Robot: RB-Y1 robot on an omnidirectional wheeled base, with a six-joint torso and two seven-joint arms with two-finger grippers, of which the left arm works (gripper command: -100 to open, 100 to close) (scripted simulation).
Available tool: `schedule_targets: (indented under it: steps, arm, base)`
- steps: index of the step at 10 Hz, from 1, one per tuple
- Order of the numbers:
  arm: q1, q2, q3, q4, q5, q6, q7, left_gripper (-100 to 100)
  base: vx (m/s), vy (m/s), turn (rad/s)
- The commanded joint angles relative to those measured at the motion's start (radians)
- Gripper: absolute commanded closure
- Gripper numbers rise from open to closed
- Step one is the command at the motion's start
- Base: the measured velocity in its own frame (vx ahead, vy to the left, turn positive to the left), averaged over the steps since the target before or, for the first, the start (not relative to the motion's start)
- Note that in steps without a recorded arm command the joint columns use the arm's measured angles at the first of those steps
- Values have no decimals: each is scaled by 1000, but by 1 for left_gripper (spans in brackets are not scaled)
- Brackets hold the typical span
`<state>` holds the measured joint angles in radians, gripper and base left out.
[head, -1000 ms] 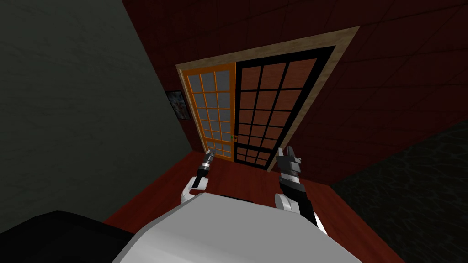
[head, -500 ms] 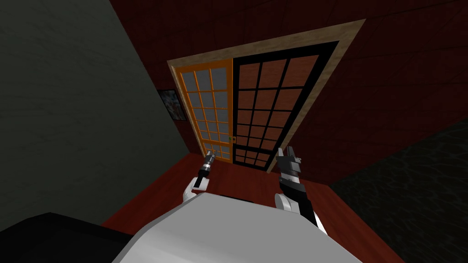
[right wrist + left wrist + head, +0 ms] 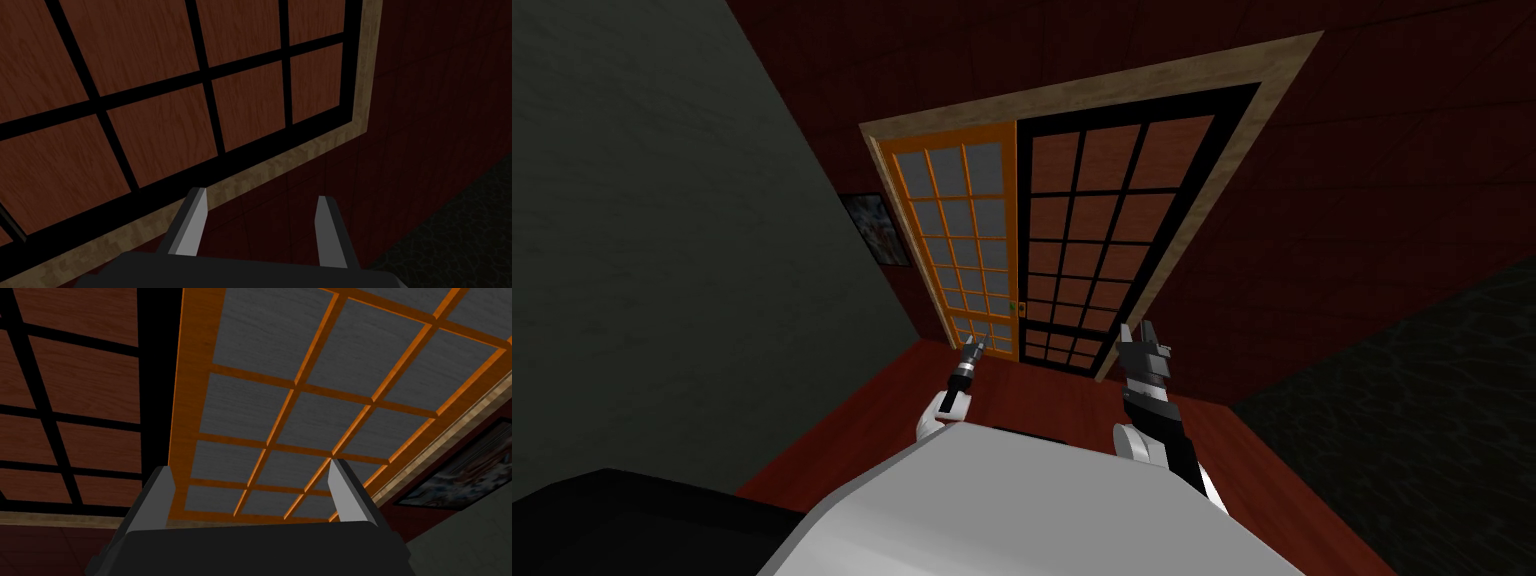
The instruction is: Pull the door open
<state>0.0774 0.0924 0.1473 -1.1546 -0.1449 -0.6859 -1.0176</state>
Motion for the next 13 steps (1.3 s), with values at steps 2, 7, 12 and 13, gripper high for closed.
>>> schedule_targets:
  steps: [2, 7, 12, 13]
  arm:
    - [-19, -3, 7, 63, -6, -19, -55, -100]
    - [-61, -11, 20, 185, -15, -51, -150, -100]
    - [-93, -19, 30, 272, -21, -75, -218, -100]
    - [-100, -21, 32, 293, -23, -80, -234, -100]
  base:
    - [105, -2, -43]
    - [100, 11, -46]
    - [72, 8, -34]
    - [98, 5, -38]
